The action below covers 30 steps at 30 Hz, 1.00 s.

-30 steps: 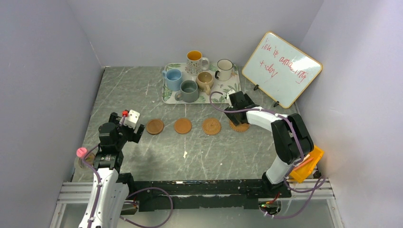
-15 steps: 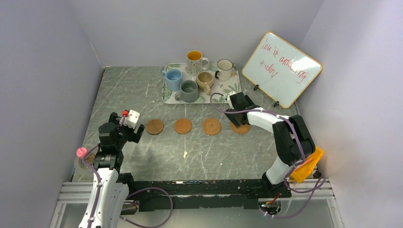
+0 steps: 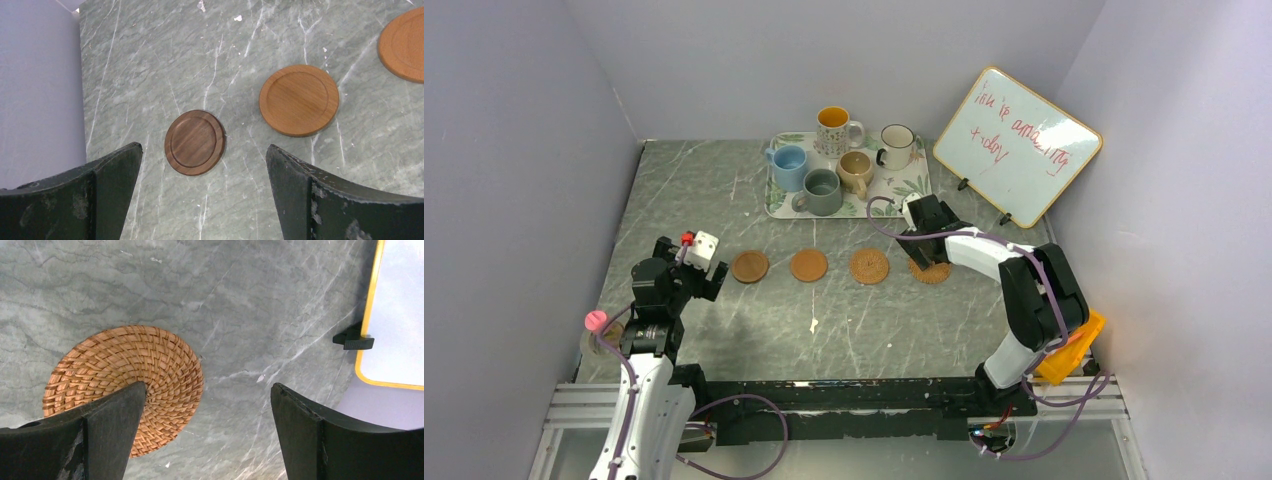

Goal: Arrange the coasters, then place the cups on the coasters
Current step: Move the coaster to the center of the board.

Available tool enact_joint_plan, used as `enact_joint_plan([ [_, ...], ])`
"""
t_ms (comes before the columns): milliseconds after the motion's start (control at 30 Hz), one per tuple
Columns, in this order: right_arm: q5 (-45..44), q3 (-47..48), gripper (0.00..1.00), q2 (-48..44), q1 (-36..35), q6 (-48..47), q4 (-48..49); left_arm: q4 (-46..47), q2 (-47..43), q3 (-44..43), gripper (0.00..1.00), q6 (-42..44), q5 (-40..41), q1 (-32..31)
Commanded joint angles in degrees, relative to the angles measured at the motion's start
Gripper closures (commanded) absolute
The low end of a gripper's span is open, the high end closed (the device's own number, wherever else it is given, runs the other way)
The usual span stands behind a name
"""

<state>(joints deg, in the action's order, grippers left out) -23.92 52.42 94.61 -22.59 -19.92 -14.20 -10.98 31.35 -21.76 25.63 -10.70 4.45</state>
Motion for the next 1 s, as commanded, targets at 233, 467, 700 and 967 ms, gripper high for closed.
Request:
enact_joint_plan([
  [233,-0.32,-0.74,0.0,-2.73,0.09,0.25,-1.48,1.93,-0.13,0.36,0.0,-0.45,-0.56,0.3],
  [467,-2.1,-1.04,0.0,-4.93,0.1,0.64,0.7,2.06,-0.06,0.36,0.0,-0.45,-0.6,0.27],
  [700,-5.21,-3.12,0.0,-14.22,0.26,1.86,7.91,2.06,0.07,0.28,0.0,-0.51,-0.32,0.3],
  [967,-4.56,-3.78,0.0,-14.72,0.62,1.47,9.21,2.18,0.13,0.31,0.0,-0.58,-0.12,0.3],
])
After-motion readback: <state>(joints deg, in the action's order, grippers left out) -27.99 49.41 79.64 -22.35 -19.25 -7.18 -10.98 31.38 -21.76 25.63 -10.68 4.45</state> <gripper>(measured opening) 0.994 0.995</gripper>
